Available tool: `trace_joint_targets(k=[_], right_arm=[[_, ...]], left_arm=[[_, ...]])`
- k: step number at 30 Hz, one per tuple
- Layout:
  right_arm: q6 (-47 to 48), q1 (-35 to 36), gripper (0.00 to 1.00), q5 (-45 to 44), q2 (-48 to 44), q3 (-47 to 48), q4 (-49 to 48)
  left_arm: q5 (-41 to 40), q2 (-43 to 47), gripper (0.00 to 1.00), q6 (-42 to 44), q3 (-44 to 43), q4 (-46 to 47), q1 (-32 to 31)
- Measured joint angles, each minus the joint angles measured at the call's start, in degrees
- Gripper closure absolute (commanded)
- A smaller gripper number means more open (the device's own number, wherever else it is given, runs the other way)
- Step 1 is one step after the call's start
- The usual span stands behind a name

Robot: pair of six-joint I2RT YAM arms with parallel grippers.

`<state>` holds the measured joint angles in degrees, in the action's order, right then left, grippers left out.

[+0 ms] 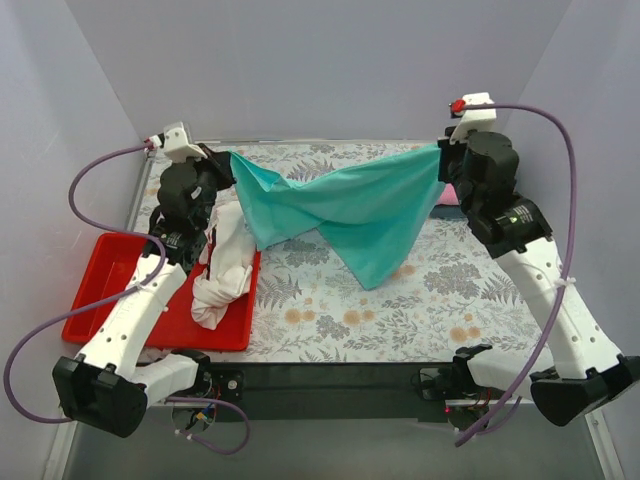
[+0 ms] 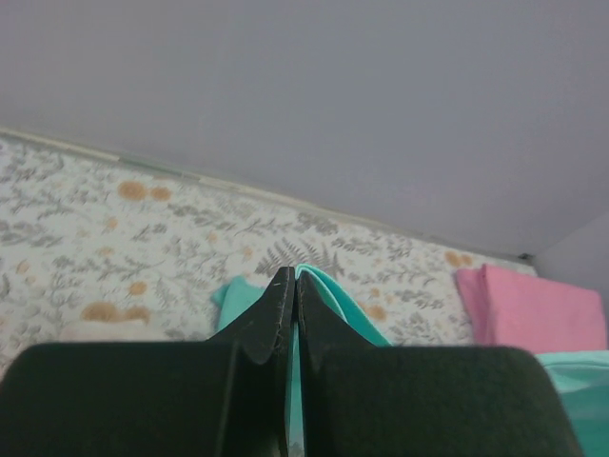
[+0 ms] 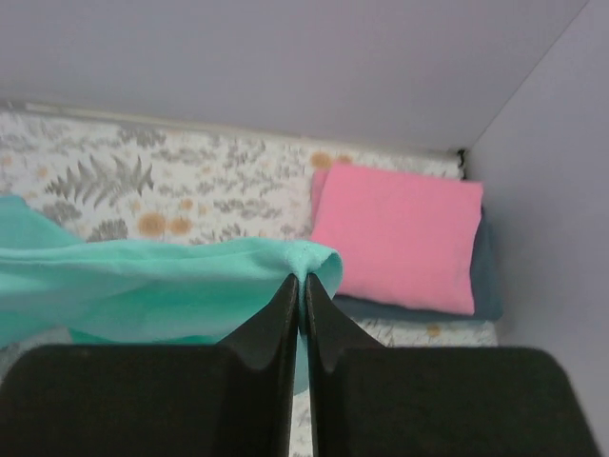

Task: Fold and stack the t-shirts
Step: Flatten the tshirt out

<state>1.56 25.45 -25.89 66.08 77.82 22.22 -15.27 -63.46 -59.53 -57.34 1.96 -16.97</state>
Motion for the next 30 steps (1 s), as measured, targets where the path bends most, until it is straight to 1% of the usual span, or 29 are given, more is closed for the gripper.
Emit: trace_joint_targets(k=[4,11,15,20,26,30], right_arm=[[3.15,0.00,0.99,-0.35,-1.25,8.20,-0.09],[6.21,0.00,0.99,1.33,-6.75,17.55,2.34],[6.82,0.00,0.99,3.32,-10.12,23.12,5.07],[7.26,0.00,0.99,5.84,-13.40,29.75,7.34],[7.23,0.00,0.99,7.28,-16.33,30.08,7.69],[7.21,-0.11,0.99,8.02,-15.41,24.98,7.34]], left_arm=[[4.57,0.46,1.00,-0.17,-7.32,-1.46,0.00],[15.02,2.49,1.00,-0.52,-21.38,-6.71,0.00],[20.28,5.14,1.00,-0.98,-26.49,-9.42,0.00],[25.09,8.20,1.00,-1.64,-30.32,-11.06,0.00],[29.09,10.78,1.00,-2.91,-30.88,-11.34,0.00],[30.10,9.73,1.00,-3.52,-29.31,-10.19,0.00]])
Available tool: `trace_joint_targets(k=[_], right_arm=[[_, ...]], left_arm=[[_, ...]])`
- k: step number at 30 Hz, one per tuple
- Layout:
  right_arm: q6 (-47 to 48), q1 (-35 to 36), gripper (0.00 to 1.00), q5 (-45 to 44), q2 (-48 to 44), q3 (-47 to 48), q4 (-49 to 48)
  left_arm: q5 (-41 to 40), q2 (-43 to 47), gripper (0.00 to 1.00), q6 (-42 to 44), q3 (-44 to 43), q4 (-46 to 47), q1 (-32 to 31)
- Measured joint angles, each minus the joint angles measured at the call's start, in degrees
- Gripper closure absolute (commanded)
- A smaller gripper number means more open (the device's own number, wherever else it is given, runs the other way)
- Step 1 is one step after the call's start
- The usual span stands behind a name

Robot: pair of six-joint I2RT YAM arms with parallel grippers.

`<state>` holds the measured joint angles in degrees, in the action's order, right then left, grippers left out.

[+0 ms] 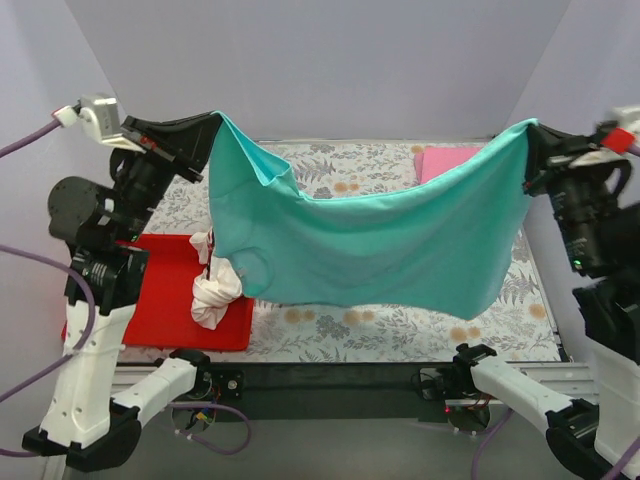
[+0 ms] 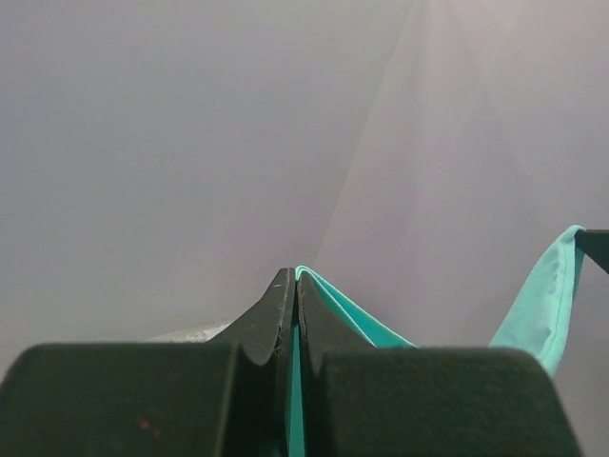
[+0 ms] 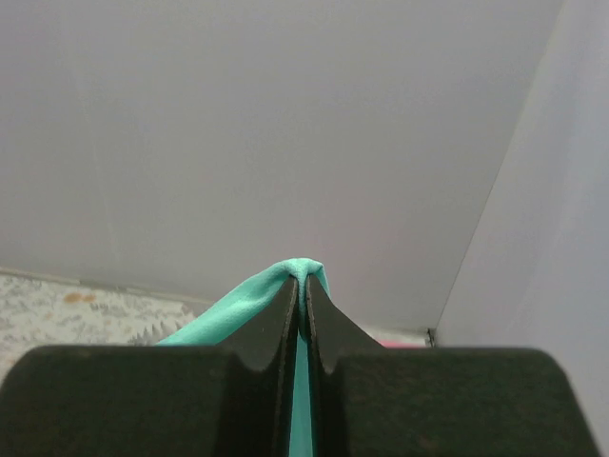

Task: Fold and stack the t-shirts
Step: Flatten the tshirt out

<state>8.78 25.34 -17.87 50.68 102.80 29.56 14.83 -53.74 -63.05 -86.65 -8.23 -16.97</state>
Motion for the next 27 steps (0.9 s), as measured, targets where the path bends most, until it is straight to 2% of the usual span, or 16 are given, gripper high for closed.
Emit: trace_joint_targets(k=[4,11,14,17,19,21,23,27], right_arm=[[0.04,-0.11,0.99,-0.96,4.90,-6.80,-1.40],[0.02,-3.10,0.99,-0.70,21.73,-11.13,-3.87],[-0.24,-7.23,0.99,1.53,27.98,-10.21,-4.70],[-0.31,-10.38,0.99,3.74,33.94,-4.48,-4.94],[-0.31,-11.82,0.99,5.22,36.68,0.22,-5.22],[-0.26,-12.52,0.99,6.95,38.34,5.86,-5.51],[-0.20,-12.59,0.99,8.83,38.27,10.14,-6.19],[0.35,-12.59,0.99,12.09,34.77,12.17,-7.37]], left_arm=[[-0.04,-6.93,1.00,0.02,1.03,1.33,0.00],[-1.40,-32.33,1.00,1.07,-1.84,0.50,0.39],[-2.21,-42.77,1.00,2.01,-6.67,-2.19,0.81],[-2.25,-49.48,1.00,2.89,-15.06,-4.35,1.29],[-2.34,-51.98,1.00,3.41,-20.68,-5.35,1.73],[-2.14,-54.34,1.00,4.26,-31.69,-6.73,2.51],[-1.77,-54.14,1.00,4.90,-38.14,-6.10,3.02],[-0.22,-48.41,1.00,5.62,-39.30,-3.52,3.48]])
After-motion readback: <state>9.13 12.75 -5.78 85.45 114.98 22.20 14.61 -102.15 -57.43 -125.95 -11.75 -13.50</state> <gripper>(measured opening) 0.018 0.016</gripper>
